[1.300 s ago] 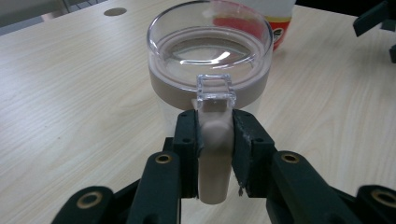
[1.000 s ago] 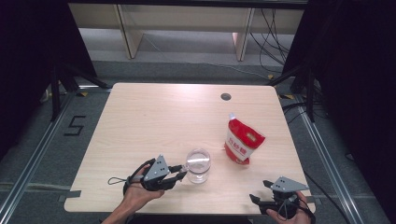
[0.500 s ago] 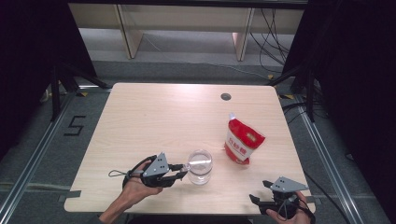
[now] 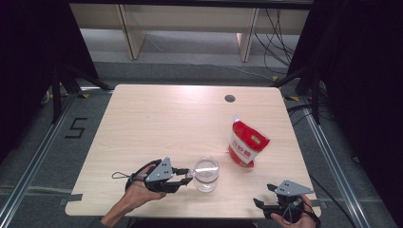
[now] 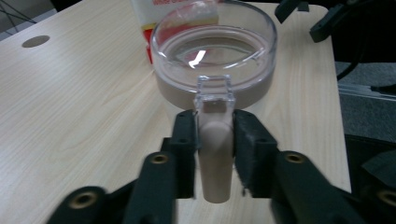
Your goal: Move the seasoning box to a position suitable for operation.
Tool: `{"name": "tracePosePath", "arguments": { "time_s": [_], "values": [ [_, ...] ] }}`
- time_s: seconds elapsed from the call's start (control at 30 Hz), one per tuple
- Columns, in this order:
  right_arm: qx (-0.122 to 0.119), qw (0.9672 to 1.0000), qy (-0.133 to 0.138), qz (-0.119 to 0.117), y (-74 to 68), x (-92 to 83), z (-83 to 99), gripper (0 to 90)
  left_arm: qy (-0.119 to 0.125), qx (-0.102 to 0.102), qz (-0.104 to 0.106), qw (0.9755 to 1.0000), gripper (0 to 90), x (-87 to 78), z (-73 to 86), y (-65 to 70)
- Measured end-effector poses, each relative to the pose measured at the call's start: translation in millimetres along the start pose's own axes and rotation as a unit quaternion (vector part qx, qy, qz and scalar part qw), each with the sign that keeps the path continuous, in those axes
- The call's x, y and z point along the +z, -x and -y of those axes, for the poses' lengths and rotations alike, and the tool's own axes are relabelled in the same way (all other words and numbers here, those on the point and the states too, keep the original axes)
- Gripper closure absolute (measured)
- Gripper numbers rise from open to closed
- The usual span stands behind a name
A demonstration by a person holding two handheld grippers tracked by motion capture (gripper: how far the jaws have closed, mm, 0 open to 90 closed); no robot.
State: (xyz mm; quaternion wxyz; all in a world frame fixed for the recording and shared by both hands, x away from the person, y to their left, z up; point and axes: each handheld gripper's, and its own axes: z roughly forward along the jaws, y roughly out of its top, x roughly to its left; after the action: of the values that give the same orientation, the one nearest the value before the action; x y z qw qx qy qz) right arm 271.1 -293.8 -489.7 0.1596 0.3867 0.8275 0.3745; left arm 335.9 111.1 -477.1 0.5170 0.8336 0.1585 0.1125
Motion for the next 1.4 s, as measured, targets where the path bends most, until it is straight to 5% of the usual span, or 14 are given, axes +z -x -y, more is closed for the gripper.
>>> {"name": "tracePosePath", "arguments": {
  "time_s": [0.23,0.3,0.43,0.57,0.6,0.63,0.67,0.87,0.93,1.13,1.4],
  "values": [
    [0.0,1.0,0.001,0.0,0.3,-0.2,0.1,26.2,0.022,-0.006,-0.012,0.9997,46.5,-14.7,-4.0,4.2],
    [0.013,0.9999,-0.002,-0.003,-2.2,-0.7,0.1,26.2,0.031,-0.02,-0.017,0.9992,42.7,-18.5,-5.0,6.0],
    [0.001,0.9999,0.009,-0.012,-0.9,-0.1,-1.5,26.2,0.06,-0.047,-0.018,0.9969,41.1,-26.9,-10.1,8.3],
    [0.002,0.9993,0.027,-0.026,-1.1,0.8,-3.2,26.2,0.06,-0.069,-0.034,0.9952,41.6,-30.9,-14.4,10.4],
    [0.024,0.9988,0.023,-0.037,-4.6,0.9,-3.8,26.2,0.061,-0.094,-0.038,0.993,41.2,-31.6,-14.9,11.8],
    [0.003,0.9993,0.028,-0.023,-2.5,0.8,-4.1,26.2,0.066,-0.087,-0.03,0.9936,41.0,-33.3,-15.7,9.9],
    [0.014,0.9992,0.023,-0.029,-4.4,0.6,-3.9,26.2,0.061,-0.105,-0.045,0.9916,41.4,-34.9,-16.5,12.3],
    [0.007,0.9993,0.025,-0.025,-3.0,0.3,-3.8,26.2,0.074,-0.136,-0.064,0.9858,52.7,-39.0,-19.4,12.0],
    [0.022,0.9989,0.021,-0.035,-5.5,0.8,-4.0,26.2,0.078,-0.134,-0.061,0.986,58.9,-38.5,-19.3,12.8],
    [0.006,0.9989,0.029,-0.036,-5.2,4.4,-7.5,26.2,0.067,-0.121,-0.06,0.9885,77.3,-35.8,-22.4,19.7],
    [0.017,0.999,0.023,-0.035,-9.5,0.7,-6.9,26.2,0.062,-0.111,-0.068,0.9896,88.3,-30.3,-28.5,26.0]
  ]
}}
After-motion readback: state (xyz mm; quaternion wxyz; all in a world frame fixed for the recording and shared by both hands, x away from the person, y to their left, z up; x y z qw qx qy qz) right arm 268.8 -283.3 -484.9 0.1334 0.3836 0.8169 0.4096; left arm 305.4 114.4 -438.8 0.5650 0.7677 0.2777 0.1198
